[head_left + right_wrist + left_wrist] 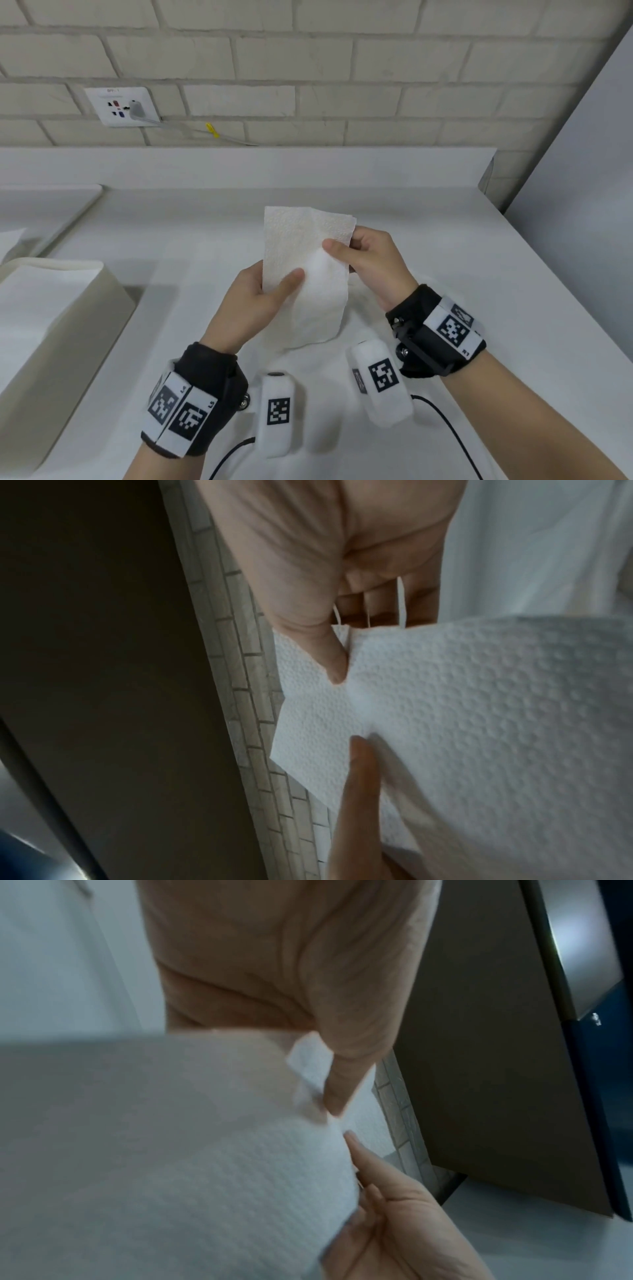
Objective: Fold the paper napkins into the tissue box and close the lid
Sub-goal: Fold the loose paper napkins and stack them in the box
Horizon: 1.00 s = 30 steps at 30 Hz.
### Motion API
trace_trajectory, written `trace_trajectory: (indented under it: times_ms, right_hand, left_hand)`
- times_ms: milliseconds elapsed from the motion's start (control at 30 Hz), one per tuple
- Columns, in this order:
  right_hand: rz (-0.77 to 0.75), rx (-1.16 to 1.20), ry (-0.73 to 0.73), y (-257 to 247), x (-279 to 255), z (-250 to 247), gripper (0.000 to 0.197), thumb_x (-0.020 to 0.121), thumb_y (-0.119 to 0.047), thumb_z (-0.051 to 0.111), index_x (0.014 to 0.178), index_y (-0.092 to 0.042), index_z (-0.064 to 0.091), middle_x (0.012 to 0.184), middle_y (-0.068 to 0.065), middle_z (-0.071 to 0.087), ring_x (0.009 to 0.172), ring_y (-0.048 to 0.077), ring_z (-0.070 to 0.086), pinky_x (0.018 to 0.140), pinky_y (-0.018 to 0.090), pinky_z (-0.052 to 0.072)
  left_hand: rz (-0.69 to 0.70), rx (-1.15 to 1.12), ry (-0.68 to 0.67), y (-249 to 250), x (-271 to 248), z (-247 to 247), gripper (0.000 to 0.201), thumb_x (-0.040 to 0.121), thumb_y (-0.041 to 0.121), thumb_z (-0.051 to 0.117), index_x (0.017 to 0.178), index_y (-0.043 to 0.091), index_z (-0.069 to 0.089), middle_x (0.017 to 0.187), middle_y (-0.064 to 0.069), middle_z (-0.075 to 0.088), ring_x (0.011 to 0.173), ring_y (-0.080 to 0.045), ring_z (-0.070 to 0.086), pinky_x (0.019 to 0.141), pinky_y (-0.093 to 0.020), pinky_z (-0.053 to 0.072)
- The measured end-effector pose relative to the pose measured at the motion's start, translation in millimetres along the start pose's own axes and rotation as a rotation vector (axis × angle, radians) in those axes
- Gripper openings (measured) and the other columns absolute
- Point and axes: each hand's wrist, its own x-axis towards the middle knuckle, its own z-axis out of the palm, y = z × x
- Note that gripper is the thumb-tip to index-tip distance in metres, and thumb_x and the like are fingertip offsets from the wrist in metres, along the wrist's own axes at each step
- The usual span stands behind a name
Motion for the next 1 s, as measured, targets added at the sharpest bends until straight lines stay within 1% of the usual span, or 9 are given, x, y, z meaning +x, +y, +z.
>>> trace_trajectory:
  times_ms: [133, 200, 367, 433, 533, 667, 767, 900, 1000]
  right_hand:
    - [0.001, 0.024, -0.040, -3, -1, -3, 0.008, 0.084, -0.004, 0.064, 0.087, -0.011, 0.067, 0.081, 0.000, 0.071, 0.073, 0.012, 0.068, 0.065, 0.025, 0.055]
    - [-0.001, -0.012, -0.042, -6, 0, -10, 0.009, 0.084, -0.006, 0.065, 0.088, -0.014, 0.067, 0.084, 0.003, 0.071, 0.077, 0.017, 0.068, 0.069, 0.031, 0.054]
    - [0.027, -0.300, -0.053, -2, 8, -40, 0.009, 0.086, -0.011, 0.064, 0.077, -0.013, 0.063, 0.074, 0.002, 0.065, 0.064, 0.009, 0.059, 0.063, 0.021, 0.046]
    - [0.046, -0.557, -0.022, 9, 17, -61, 0.004, 0.084, -0.013, 0.065, 0.087, -0.012, 0.062, 0.084, -0.001, 0.062, 0.075, 0.010, 0.057, 0.068, 0.020, 0.042]
    - [0.300, -1.009, -0.095, 30, 29, -88, 0.045, 0.080, -0.026, 0.070, 0.118, -0.011, 0.050, 0.119, 0.008, 0.050, 0.107, 0.022, 0.050, 0.086, 0.030, 0.042]
    - [0.527, -1.237, -0.186, 45, 26, -97, 0.074, 0.077, -0.038, 0.071, 0.132, -0.009, 0.032, 0.130, 0.012, 0.041, 0.118, 0.030, 0.044, 0.094, 0.038, 0.043]
    - [0.561, -1.309, -0.168, 48, 24, -97, 0.072, 0.075, -0.039, 0.071, 0.129, -0.009, 0.034, 0.127, 0.011, 0.043, 0.121, 0.029, 0.038, 0.091, 0.037, 0.041]
    - [0.616, -1.340, -0.164, 49, 23, -100, 0.067, 0.075, -0.045, 0.070, 0.125, -0.010, 0.043, 0.129, 0.011, 0.040, 0.124, 0.029, 0.034, 0.097, 0.038, 0.039]
    - [0.566, -1.230, -0.166, 50, 24, -103, 0.049, 0.078, -0.036, 0.070, 0.116, -0.010, 0.054, 0.123, 0.005, 0.053, 0.109, 0.022, 0.048, 0.084, 0.029, 0.041]
  left_hand:
    - [-0.019, -0.141, 0.070, 7, 0, 9, 0.017, 0.092, 0.026, 0.057, 0.084, 0.018, 0.069, 0.074, 0.011, 0.073, 0.072, -0.005, 0.068, 0.061, -0.016, 0.051]
    - [-0.028, -0.179, 0.081, 9, -1, 12, 0.019, 0.090, 0.025, 0.059, 0.078, 0.014, 0.068, 0.069, 0.009, 0.071, 0.066, -0.005, 0.067, 0.057, -0.015, 0.049]
    - [-0.069, -0.176, 0.106, 6, -4, 17, 0.029, 0.092, 0.027, 0.058, 0.074, 0.005, 0.065, 0.068, 0.000, 0.067, 0.061, -0.012, 0.062, 0.053, -0.019, 0.047]
    - [-0.112, -0.189, 0.104, 4, -5, 17, 0.029, 0.096, 0.027, 0.052, 0.082, 0.006, 0.067, 0.076, 0.001, 0.070, 0.068, -0.012, 0.066, 0.059, -0.020, 0.050]
    - [-0.169, -0.225, 0.110, 4, -6, 17, 0.028, 0.100, 0.024, 0.044, 0.092, 0.011, 0.067, 0.089, 0.000, 0.072, 0.080, -0.015, 0.068, 0.070, -0.027, 0.051]
    - [-0.263, -0.275, 0.213, 3, -2, 15, 0.026, 0.093, 0.005, 0.042, 0.067, 0.008, 0.048, 0.067, -0.002, 0.050, 0.062, -0.018, 0.047, 0.059, -0.029, 0.034]
    - [-0.279, -0.250, 0.198, 2, 0, 15, 0.025, 0.088, 0.002, 0.041, 0.066, 0.012, 0.039, 0.066, -0.004, 0.037, 0.061, -0.019, 0.036, 0.058, -0.031, 0.026]
    - [-0.249, -0.249, 0.132, 3, -3, 18, 0.024, 0.091, 0.001, 0.042, 0.072, 0.006, 0.055, 0.070, -0.004, 0.056, 0.066, -0.020, 0.053, 0.061, -0.029, 0.039]
    - [-0.210, -0.258, 0.108, 2, -4, 18, 0.022, 0.092, 0.002, 0.045, 0.082, 0.007, 0.064, 0.078, -0.004, 0.066, 0.076, -0.022, 0.061, 0.068, -0.030, 0.047]
